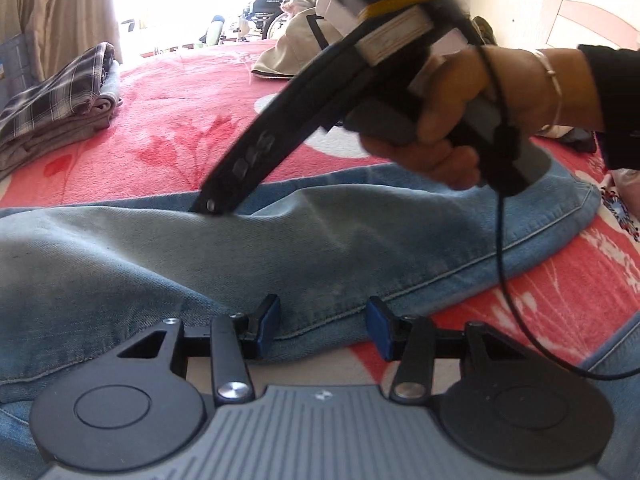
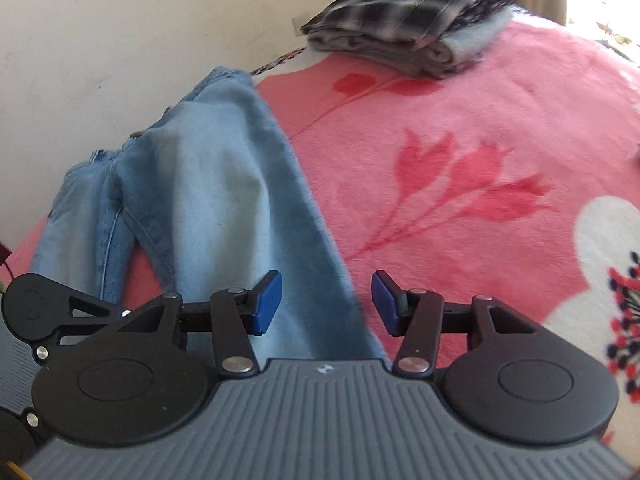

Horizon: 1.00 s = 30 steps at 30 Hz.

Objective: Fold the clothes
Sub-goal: 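Press and smooth the folded jeans with the right gripper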

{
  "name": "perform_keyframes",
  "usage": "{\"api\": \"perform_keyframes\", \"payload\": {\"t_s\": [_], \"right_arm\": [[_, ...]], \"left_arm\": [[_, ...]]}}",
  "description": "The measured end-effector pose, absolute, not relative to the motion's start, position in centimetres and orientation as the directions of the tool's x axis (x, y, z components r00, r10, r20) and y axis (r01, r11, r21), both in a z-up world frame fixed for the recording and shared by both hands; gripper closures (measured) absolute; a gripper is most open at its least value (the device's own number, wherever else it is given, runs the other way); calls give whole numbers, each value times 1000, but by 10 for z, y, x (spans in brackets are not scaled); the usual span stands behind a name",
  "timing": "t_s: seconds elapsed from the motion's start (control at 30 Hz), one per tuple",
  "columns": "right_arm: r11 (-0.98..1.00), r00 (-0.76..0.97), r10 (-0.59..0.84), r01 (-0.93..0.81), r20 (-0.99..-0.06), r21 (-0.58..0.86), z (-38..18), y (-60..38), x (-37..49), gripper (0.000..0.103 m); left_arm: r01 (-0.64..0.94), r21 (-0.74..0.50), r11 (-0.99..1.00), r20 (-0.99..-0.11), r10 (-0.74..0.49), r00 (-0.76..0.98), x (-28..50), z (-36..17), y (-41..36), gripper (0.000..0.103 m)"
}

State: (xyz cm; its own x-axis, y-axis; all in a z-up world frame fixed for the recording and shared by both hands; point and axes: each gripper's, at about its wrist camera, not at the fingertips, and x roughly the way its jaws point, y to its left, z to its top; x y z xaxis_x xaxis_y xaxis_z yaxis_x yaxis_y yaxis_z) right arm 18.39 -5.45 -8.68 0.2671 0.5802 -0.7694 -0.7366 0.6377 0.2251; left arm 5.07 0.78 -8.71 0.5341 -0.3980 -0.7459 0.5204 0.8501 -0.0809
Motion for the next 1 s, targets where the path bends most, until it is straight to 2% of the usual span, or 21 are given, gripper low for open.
{"api": "perform_keyframes", "payload": {"t_s": [0.07, 0.1, 0.13, 0.3, 0.47, 0.57, 0.6, 0.63, 0.67, 0.7, 0.87, 1.0], "right_arm": [[648, 289, 530, -745, -797, 160, -92, -46, 182, 73], [650, 309, 520, -748, -797, 134, -91, -45, 179, 93], [651, 329, 510, -751, -795, 107, -89, -44, 176, 102], [680, 518, 442, -726, -732, -103, -58, -46, 173, 102], [697, 620, 311, -664, -720, -271, -73, -41, 191, 101], [688, 644, 244, -642, -725, -339, -97, -33, 194, 98], [686, 654, 226, -633, -722, -359, -103, -31, 195, 91], [697, 668, 216, -616, -712, -367, -100, -32, 196, 82], [714, 671, 216, -604, -710, -353, -95, -39, 199, 62], [731, 673, 217, -592, -707, -340, -90, -45, 203, 47], [836, 702, 214, -491, -679, -245, -59, -84, 218, 43], [937, 710, 271, -349, -650, 9, -24, -152, 216, 43]], "left_arm": [[524, -90, 847, -742, -408, 532, 50, -88, 10, 54], [524, -94, 846, -739, -412, 533, 50, -89, 10, 54], [524, -100, 846, -736, -417, 533, 50, -88, 11, 54], [504, -151, 850, -730, -440, 523, 57, -84, 15, 54], [483, -191, 855, -735, -451, 507, 70, -87, 13, 49], [480, -203, 853, -730, -459, 506, 67, -84, 15, 47], [477, -216, 852, -731, -465, 499, 66, -82, 19, 47], [474, -230, 850, -731, -472, 492, 65, -79, 23, 47], [469, -245, 849, -729, -480, 488, 64, -76, 29, 47], [461, -258, 849, -728, -485, 485, 65, -74, 36, 47], [383, -323, 865, -699, -491, 519, 71, -60, 71, 47], [325, -382, 865, -682, -501, 532, 84, -59, 87, 47]]}}
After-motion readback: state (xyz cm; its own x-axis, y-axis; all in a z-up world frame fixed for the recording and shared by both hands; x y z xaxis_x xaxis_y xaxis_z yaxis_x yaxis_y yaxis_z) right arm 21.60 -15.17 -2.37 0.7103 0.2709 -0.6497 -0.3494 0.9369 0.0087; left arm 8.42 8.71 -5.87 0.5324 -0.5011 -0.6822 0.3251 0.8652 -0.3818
